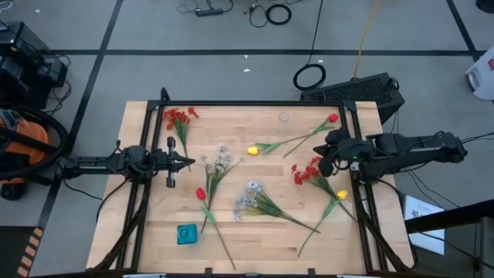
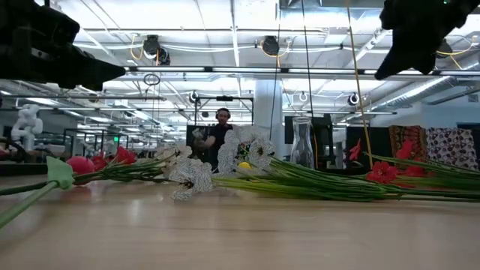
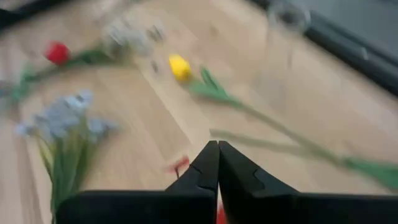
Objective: Sort flowers into vase by color
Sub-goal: Put the bottom red flowers into the transparent flower vase
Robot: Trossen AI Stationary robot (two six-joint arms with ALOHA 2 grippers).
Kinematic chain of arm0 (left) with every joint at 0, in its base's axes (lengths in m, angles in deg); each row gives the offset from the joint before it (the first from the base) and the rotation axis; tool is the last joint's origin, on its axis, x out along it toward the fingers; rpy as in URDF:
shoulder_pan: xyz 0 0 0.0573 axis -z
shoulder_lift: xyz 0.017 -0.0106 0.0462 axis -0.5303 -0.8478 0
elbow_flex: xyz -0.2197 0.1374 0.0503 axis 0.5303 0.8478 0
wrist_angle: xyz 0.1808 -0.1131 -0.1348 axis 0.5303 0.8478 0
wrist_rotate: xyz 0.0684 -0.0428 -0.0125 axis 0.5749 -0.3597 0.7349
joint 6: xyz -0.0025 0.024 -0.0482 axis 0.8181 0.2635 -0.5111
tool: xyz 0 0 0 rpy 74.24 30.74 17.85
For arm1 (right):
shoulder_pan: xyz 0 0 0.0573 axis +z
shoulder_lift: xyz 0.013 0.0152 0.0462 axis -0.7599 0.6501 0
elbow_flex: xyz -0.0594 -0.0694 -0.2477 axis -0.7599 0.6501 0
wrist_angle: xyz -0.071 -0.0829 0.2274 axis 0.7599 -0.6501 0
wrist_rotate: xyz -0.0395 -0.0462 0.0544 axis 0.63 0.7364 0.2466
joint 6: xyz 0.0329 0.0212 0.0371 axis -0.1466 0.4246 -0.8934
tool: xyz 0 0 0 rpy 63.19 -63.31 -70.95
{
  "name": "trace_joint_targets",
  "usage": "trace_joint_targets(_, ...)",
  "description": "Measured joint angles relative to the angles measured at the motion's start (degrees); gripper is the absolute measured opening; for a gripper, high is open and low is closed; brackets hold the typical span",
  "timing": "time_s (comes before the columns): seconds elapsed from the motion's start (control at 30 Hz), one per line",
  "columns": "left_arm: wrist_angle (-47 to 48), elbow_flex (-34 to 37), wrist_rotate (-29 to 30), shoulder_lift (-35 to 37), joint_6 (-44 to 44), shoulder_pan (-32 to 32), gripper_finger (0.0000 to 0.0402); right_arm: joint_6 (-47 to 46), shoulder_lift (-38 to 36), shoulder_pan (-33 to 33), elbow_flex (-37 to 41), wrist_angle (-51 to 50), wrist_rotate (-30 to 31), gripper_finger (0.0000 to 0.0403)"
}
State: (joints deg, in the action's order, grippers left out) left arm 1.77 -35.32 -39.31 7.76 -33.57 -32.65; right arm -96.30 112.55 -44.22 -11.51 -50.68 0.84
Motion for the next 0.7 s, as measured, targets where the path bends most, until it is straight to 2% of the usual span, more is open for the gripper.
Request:
trace_joint_targets(0.07, 0.0, 0.0, 0.0, 0.0, 0.0, 0.0, 0.0014, -3.0, 3.2, 0.0, -2.8, -4.1, -1.3, 0.0001)
trace_joint_targets(0.17, 0.0, 0.0, 0.0, 0.0, 0.0, 0.0, 0.0014, -7.4, 7.0, 0.0, -5.6, -10.4, -6.6, 0.0008)
trace_joint_targets(0.33, 0.0, 0.0, 0.0, 0.0, 0.0, 0.0, 0.0014, -14.0, 11.1, 0.0, -6.0, -17.1, -13.1, 0.0044)
trace_joint_targets(0.5, 0.0, 0.0, 0.0, 0.0, 0.0, 0.0, 0.0014, -19.9, 15.5, 0.0, -6.0, -24.2, -13.8, 0.0094)
trace_joint_targets(0.7, 0.0, 0.0, 0.0, 0.0, 0.0, 0.0, 0.0014, -18.8, 20.6, 0.4, -6.0, -24.8, -15.6, 0.0145)
